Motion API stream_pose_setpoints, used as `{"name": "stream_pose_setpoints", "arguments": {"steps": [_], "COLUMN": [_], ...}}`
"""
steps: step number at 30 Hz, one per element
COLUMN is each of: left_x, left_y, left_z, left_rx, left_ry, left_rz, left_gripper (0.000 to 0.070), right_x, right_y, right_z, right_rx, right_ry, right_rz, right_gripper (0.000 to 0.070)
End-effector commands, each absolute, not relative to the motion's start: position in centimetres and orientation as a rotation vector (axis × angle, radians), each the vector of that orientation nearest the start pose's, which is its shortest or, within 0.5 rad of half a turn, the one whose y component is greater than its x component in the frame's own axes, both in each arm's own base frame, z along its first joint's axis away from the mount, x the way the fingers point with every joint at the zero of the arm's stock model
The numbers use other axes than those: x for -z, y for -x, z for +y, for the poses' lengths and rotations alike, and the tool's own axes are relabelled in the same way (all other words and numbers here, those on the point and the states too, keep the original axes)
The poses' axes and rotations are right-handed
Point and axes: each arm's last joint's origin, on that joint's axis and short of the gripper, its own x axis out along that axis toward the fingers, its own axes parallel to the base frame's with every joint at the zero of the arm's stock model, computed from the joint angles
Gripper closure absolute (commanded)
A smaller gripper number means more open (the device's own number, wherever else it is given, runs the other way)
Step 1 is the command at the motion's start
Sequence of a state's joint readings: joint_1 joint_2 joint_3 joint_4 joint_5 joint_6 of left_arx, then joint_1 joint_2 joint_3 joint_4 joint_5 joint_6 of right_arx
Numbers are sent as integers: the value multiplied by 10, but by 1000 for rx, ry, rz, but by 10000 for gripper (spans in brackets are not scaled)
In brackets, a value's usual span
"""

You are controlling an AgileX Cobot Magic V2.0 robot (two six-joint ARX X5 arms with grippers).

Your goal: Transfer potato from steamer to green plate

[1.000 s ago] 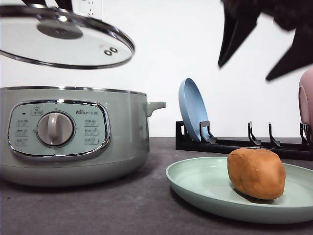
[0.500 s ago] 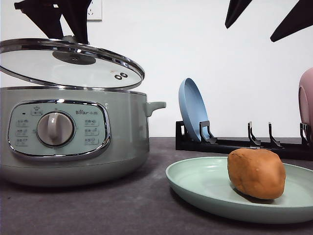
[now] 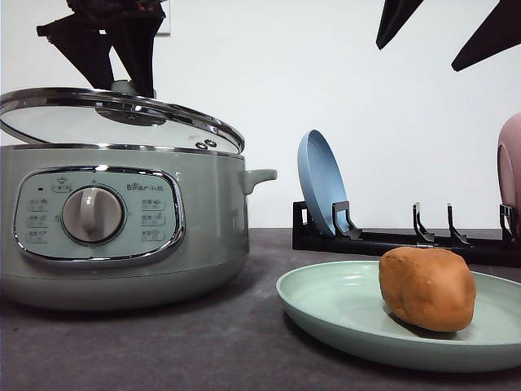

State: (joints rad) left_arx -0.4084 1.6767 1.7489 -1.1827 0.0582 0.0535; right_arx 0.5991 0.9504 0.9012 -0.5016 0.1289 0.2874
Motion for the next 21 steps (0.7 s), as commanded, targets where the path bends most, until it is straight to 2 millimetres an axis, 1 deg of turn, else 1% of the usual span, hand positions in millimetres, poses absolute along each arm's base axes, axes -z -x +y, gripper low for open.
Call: {"name": "stream_pose_setpoints", "arguments": {"steps": [1,11,21], "left_x": [-361,-347,-339], "left_y": [-310,-319,-321], "left_z": [-138,-142,-142], "left_rx": [464,461,451], "left_ry": [-245,-254,-274], "left_rz": [1049,1095,1140], "left_gripper": [700,700,700], "right_x": [-320,-319,-319], "right_y": [-165,-165,-165], "right_z": [109,109,109], "right_rx": [-384,-383,-384], "right_ry": [-73,-69,-65], "right_rz": [566,574,577], "right_gripper": [111,111,111]}}
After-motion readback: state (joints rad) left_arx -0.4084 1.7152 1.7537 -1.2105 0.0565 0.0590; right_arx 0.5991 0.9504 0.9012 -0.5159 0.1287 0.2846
